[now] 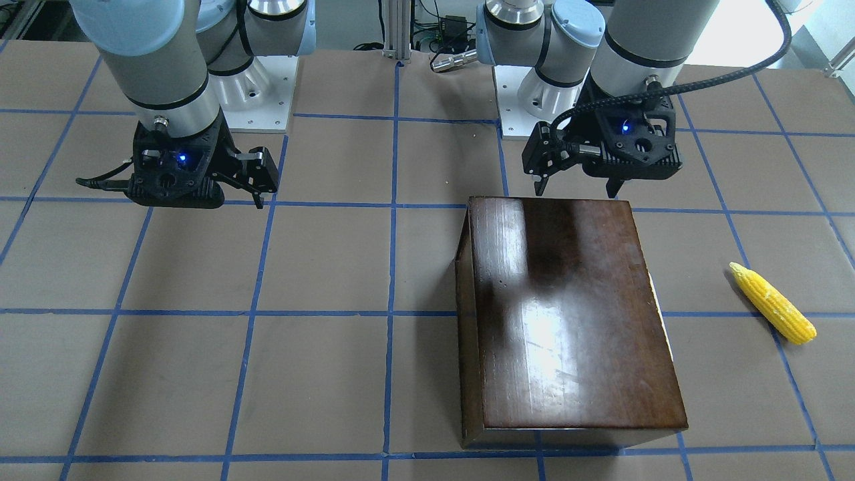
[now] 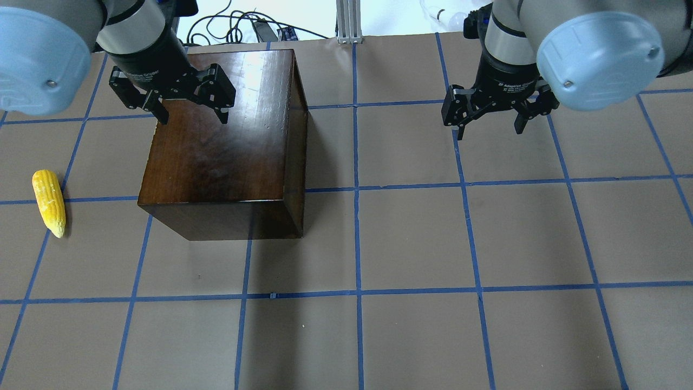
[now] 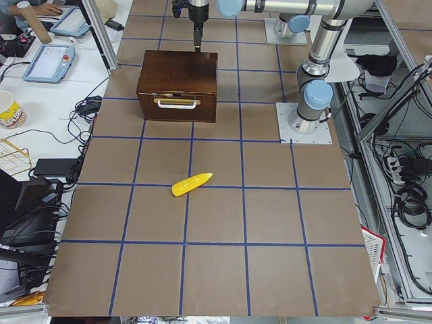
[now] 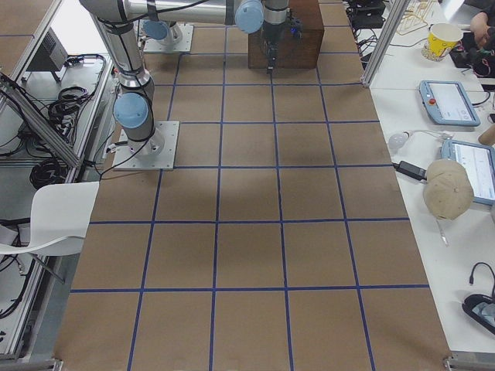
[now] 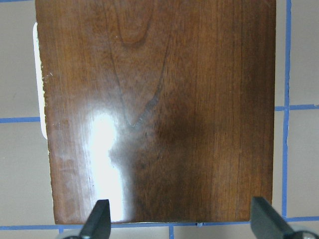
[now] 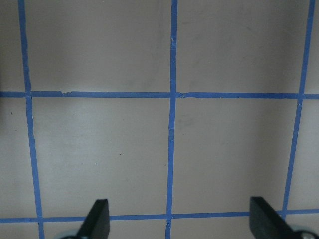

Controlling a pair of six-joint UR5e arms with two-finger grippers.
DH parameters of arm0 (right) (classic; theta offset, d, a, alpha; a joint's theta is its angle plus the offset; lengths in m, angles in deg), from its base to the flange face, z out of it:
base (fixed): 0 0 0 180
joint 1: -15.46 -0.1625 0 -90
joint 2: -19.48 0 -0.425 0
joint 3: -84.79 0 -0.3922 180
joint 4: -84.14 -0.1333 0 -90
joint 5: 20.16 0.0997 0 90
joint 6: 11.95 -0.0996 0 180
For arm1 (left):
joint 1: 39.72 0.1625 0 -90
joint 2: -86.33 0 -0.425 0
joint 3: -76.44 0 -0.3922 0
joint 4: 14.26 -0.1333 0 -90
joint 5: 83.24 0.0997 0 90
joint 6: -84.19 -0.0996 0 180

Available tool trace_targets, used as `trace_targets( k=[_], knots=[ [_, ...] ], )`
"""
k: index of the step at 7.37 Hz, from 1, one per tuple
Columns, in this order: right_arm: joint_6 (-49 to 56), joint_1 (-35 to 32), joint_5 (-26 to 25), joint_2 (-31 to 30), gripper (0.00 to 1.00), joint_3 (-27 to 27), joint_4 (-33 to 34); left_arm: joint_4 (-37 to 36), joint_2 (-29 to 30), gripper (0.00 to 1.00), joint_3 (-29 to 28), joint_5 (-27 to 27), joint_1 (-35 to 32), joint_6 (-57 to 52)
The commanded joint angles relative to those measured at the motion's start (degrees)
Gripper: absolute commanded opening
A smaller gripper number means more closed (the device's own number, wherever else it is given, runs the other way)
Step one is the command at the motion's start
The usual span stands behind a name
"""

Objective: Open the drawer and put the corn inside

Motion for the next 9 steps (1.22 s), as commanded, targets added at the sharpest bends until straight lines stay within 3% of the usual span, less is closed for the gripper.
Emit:
trace_targets(
  k=[1, 9],
  knots=[
    [0.0, 0.0, 0.0, 0.0, 1.00, 0.0, 0.0, 0.0, 0.2, 1.00, -0.4, 0.4, 0.0, -3.1],
    [0.0, 0.0, 0.0, 0.0, 1.00, 0.0, 0.0, -0.5, 0.6, 1.00, -0.1, 0.0, 0.5, -4.8]
  ],
)
